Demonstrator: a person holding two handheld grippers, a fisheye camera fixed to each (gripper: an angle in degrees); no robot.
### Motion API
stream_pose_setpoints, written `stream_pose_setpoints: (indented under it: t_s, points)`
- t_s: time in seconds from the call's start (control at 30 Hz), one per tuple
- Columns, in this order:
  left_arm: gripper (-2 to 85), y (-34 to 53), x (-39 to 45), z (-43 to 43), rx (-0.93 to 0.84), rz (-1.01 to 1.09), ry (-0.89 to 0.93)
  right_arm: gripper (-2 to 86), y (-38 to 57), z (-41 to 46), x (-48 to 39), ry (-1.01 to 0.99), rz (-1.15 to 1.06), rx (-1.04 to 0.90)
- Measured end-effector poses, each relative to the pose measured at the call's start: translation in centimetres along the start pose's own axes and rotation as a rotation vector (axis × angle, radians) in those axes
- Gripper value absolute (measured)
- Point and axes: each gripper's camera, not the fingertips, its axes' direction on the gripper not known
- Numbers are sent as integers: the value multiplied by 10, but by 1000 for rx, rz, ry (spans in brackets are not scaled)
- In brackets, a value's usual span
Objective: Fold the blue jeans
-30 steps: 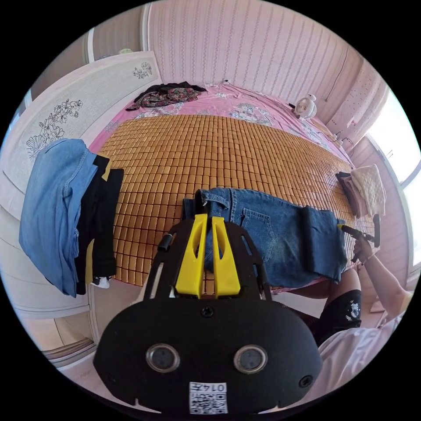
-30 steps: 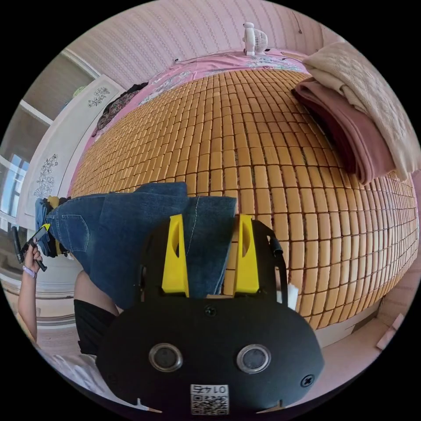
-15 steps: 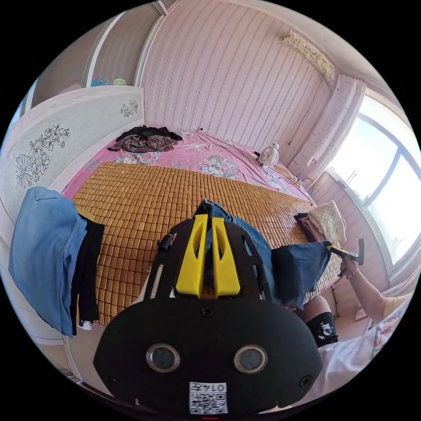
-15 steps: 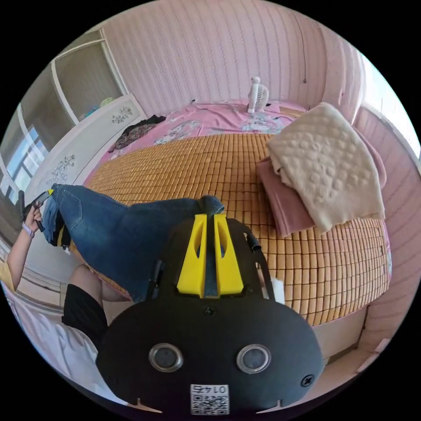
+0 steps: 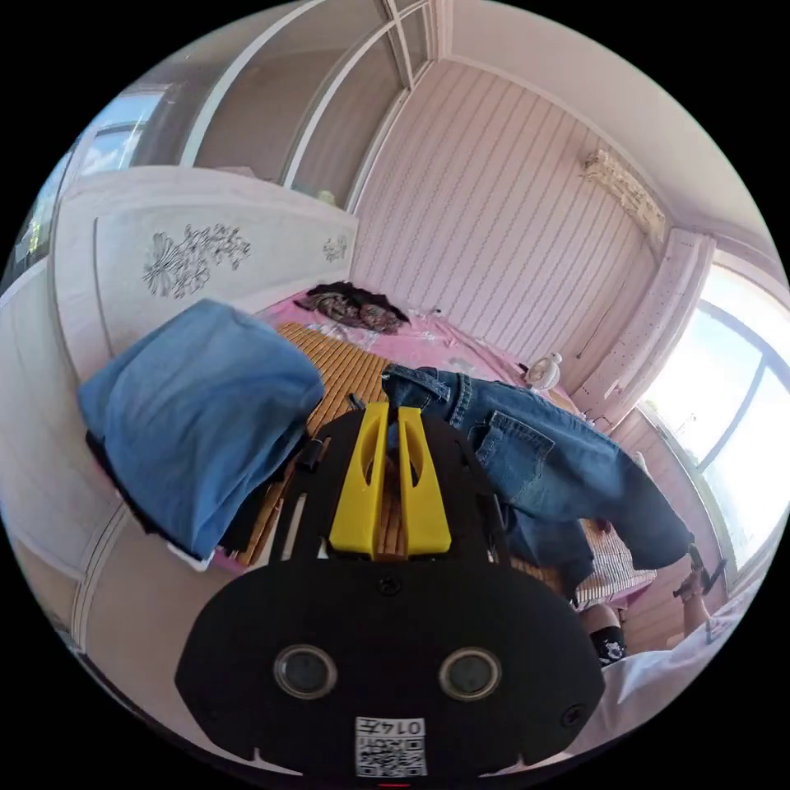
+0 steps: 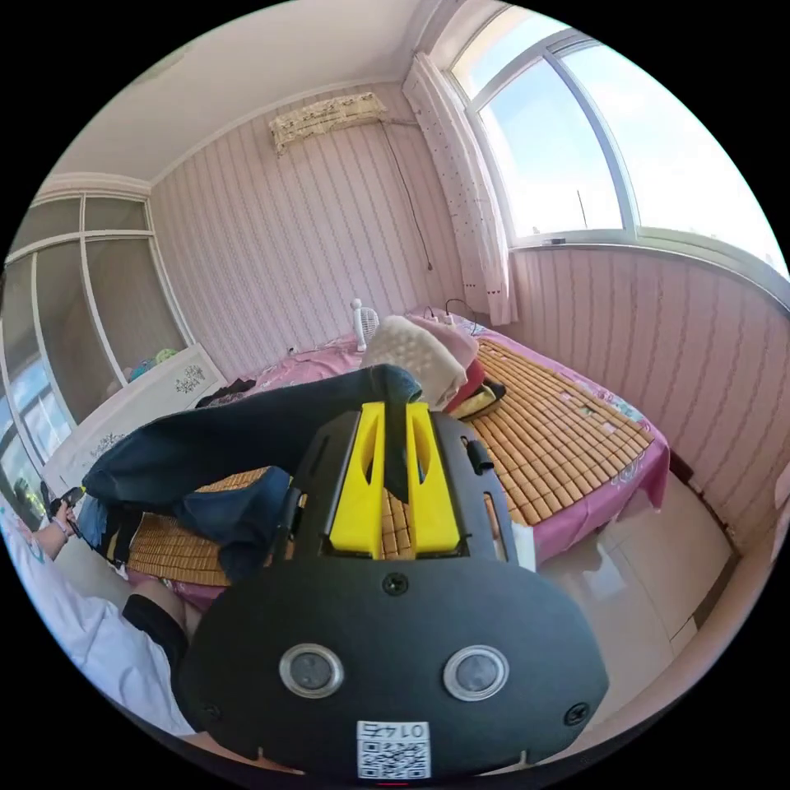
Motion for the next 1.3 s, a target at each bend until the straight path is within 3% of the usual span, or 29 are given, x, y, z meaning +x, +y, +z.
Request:
stream_pose_setpoints:
  t_s: [0.13,0.23,0.4,0.5,0.63,0.73,0.8,0.9,1.13,1.3]
  points:
    - [-10,70,-63,-3,-108,-249,-149,59,100,18,26,77,199,-315]
    - [-10,105,-90,-7,-153,-387,-173,64,113,12,28,139,241,-340]
    - [-10,93,-70,26,-242,-243,-168,73,52,25,-8,165,82,-277]
    - [-10,76,-43,66,-277,-137,-124,83,15,73,-66,26,-78,-305]
    - [-10,61,-14,126,-355,-104,-71,103,-4,173,-165,-172,-211,-480]
    - [-10,65,3,173,-422,-63,-105,103,-8,230,-216,-145,-253,-557]
    - [-10,79,13,207,-556,34,-216,102,-8,258,-233,-118,-244,-626]
    - [-10,93,24,216,-534,188,-258,86,-2,285,-254,-146,-252,-750]
    - [-10,108,46,224,-520,507,-353,0,-6,259,-336,19,-685,-642]
    - [-10,100,27,229,-570,519,-412,-7,-91,205,-354,10,-722,-440]
